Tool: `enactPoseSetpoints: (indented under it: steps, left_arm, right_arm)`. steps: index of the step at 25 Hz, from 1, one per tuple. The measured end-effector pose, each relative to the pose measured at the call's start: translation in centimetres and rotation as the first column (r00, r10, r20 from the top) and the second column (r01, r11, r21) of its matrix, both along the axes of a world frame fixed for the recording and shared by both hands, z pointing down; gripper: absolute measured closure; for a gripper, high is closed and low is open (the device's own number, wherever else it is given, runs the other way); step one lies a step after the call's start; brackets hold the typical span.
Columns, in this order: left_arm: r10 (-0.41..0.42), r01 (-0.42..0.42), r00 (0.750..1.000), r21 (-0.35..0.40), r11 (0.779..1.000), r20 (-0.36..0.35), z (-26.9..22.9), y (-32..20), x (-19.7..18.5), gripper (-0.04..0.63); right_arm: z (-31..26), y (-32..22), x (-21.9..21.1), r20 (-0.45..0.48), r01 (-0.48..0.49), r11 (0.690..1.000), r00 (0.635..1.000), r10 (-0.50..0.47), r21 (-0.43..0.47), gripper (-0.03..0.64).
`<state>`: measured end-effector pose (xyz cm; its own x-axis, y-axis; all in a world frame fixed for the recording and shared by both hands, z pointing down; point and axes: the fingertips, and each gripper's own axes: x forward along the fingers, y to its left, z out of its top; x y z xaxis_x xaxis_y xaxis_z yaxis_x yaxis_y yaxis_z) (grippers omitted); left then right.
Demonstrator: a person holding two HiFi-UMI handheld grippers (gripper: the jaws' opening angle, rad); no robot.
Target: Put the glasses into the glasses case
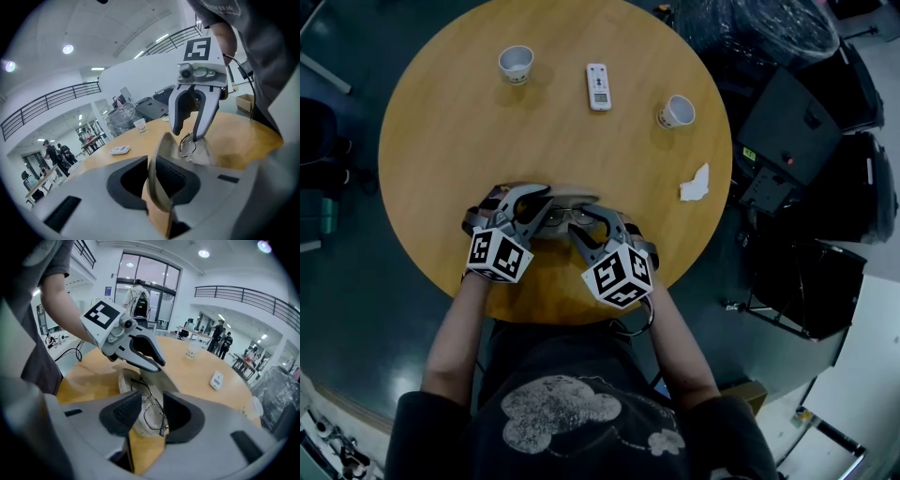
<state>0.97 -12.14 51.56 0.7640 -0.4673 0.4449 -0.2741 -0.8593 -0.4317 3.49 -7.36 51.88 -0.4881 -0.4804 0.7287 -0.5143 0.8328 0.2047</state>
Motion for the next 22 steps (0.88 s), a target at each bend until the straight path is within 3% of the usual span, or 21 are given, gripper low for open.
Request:
enactPoseSetpoints:
  steps: [3, 9, 22]
  left_arm:
    - [0.008, -0.008, 1.0, -0.02, 1.0, -0.014, -0.1, 0.2, 0.0, 0.544]
    - [0.035, -0.036, 0.999, -0.068, 0.997, -0.024, 0.3, 1.0, 0.3, 0.442]
    - [-0.044, 0.038, 0.994, -0.064, 0.997, -0.096, -1.2, 0.7, -1.1, 0.432]
  right_arm:
    - [-0.2, 0.2, 0.3, 0.007, -0.012, 1.0, 1.0, 0.012, -0.002, 0.501]
    - [-0.6, 0.3, 0.7, 0.015, -0.03, 1.0, 0.999, 0.03, 0.004, 0.502]
    - [-2.8, -0.7, 2.3, 0.122, -0.157, 0.985, 0.982, 0.147, 0.072, 0.502]
